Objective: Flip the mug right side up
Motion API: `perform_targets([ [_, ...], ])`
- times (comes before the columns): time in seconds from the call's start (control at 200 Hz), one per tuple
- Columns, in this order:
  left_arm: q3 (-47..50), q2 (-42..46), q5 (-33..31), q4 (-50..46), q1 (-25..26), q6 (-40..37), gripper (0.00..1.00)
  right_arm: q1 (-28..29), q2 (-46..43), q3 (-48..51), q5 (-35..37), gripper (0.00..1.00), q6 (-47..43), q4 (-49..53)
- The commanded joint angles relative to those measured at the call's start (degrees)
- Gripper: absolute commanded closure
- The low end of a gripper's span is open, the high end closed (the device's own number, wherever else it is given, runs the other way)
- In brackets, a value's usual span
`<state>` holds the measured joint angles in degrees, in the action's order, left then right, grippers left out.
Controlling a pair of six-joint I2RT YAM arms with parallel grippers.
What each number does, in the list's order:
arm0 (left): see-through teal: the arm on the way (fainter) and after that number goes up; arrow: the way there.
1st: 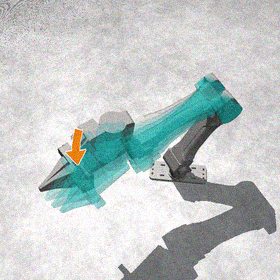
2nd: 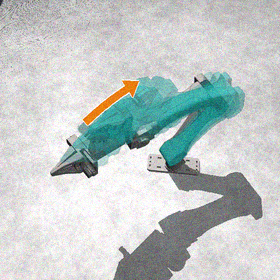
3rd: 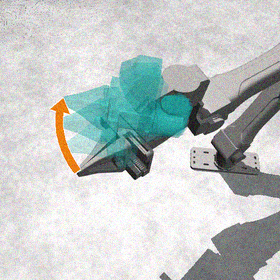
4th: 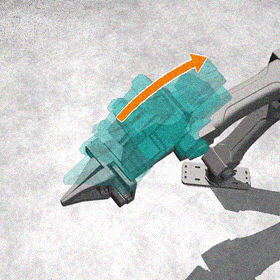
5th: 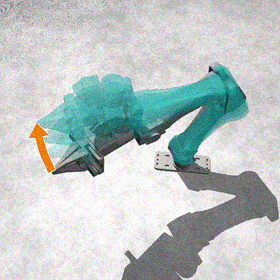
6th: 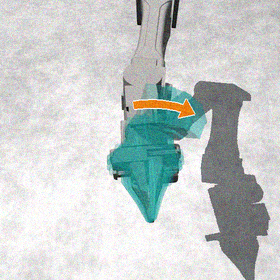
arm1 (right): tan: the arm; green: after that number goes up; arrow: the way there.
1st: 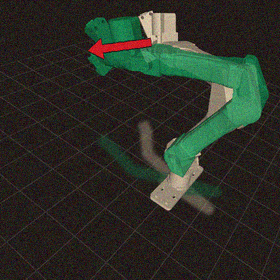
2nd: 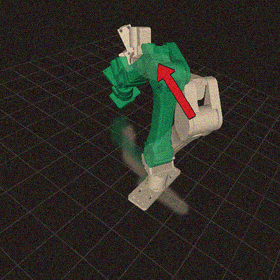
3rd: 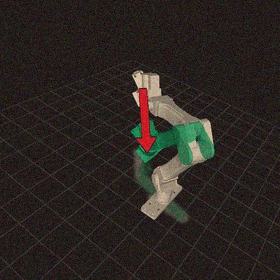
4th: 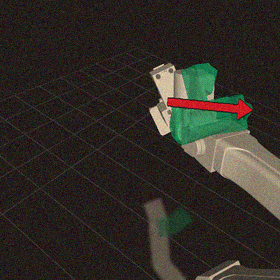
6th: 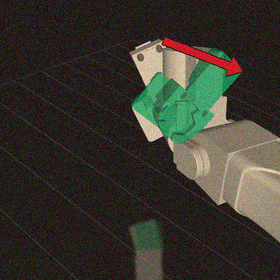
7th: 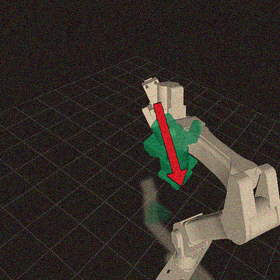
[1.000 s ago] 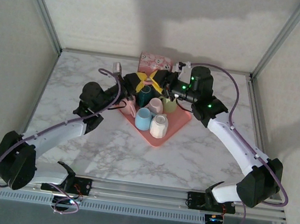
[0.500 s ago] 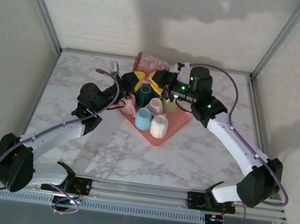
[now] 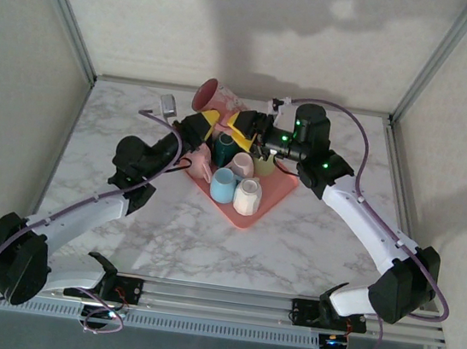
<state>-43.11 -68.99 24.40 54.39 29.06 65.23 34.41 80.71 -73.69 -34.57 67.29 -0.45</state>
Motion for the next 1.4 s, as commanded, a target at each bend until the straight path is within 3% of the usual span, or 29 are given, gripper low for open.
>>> perform_targets([
  [0.0, -1.4, 3.8, 1.3, 8.2, -0.2, -7.3, 1.0, -0.6, 0.1, 0.0, 1.6, 0.44, -1.8, -1.3],
  [0.386, -5.6, 5.1, 2.2, -5.4, -0.3, -23.3, 1.0, -2.5, -1.1, 0.2, 1.1, 0.41, -4.8, 1.5],
  [0.871, -7.5, 4.6, 0.3, -16.8, -1.6, -48.2, 1.0, -6.8, -3.2, -4.5, 2.9, 0.37, -24.6, 22.3],
  [1.397, -6.6, -4.9, 4.5, -12.4, -22.2, -53.1, 1.0, -9.4, -0.2, -4.8, 3.5, 0.36, -29.4, 25.7],
])
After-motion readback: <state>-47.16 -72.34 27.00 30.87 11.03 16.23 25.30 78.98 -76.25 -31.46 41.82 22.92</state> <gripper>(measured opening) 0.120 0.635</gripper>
